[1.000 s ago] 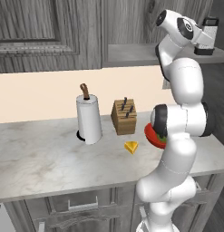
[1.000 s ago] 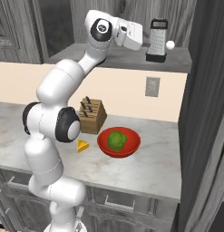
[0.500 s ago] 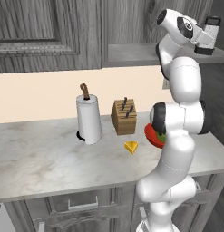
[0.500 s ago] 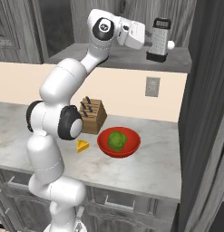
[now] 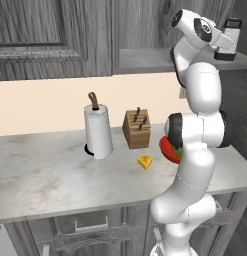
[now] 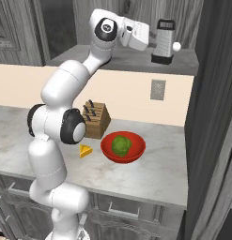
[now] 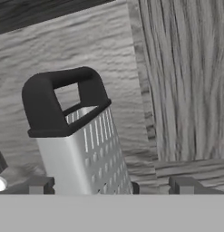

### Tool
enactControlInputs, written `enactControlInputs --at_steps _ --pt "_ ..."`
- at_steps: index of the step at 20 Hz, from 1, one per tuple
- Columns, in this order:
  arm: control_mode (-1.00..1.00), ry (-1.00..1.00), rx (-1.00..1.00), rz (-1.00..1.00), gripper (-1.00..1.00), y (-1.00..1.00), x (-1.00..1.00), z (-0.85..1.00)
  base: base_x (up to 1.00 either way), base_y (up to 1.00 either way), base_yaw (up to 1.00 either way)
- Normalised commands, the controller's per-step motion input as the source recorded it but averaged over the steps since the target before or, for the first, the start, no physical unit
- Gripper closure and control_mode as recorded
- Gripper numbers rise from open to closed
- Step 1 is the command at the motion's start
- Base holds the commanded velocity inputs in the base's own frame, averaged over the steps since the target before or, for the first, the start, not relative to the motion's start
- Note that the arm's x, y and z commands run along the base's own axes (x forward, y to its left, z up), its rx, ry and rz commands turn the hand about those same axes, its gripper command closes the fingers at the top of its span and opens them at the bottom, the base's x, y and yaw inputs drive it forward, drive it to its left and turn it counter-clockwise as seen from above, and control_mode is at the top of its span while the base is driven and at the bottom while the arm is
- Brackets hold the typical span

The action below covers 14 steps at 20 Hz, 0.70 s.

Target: Pick the cheese from the fridge and the cheese grater from the cabinet and place them next to the salad bowl.

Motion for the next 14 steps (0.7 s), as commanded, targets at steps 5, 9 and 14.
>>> enactControlInputs --at_steps 5,9,14 --pt "-1.0 0.0 0.0 0.0 -1.0 0.15 0.04 -0.01 0.0 0.0 0.0" --pt "-1.0 0.0 0.0 0.0 -1.0 0.19 0.1 -0.04 0.0 0.0 0.0" --pt "-1.0 0.0 0.0 -0.01 -1.0 0.08 0.17 -0.01 0.0 0.0 0.0"
